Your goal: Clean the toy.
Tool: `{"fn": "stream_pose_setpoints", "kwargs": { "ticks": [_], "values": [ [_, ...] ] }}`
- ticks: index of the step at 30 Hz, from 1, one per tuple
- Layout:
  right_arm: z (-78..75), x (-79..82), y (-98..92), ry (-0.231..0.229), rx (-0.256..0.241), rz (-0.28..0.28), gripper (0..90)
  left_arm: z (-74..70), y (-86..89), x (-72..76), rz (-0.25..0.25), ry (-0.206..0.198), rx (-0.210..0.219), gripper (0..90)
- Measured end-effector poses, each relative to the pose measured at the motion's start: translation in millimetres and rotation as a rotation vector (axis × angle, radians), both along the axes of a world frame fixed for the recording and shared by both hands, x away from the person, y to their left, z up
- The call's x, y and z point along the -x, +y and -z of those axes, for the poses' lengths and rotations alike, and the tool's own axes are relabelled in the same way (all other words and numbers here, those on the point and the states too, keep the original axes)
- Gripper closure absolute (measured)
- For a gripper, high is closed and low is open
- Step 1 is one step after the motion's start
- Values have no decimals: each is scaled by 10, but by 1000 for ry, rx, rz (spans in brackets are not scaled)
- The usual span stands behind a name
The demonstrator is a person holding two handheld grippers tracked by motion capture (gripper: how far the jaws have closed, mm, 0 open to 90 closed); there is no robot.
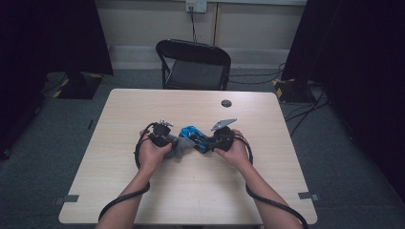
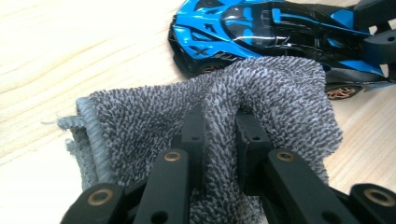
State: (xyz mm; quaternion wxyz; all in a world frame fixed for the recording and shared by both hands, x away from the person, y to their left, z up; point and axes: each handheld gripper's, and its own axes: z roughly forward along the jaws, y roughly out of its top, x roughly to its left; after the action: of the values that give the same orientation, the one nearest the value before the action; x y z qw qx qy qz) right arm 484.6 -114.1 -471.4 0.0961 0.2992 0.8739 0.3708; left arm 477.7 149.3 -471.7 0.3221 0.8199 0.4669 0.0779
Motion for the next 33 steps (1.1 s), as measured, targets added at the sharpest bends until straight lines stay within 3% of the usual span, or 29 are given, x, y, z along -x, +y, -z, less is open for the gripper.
{"fn": "stream_pose_setpoints", "kwargs": {
  "ticks": [15, 33],
  "values": [
    [7, 1, -7, -4, -7, -1, 676, 10, 133, -64, -74, -14, 9, 766],
    [12, 2, -13, -5, -13, -3, 675, 8, 229, -131, -110, -21, -2, 766]
  ]
}}
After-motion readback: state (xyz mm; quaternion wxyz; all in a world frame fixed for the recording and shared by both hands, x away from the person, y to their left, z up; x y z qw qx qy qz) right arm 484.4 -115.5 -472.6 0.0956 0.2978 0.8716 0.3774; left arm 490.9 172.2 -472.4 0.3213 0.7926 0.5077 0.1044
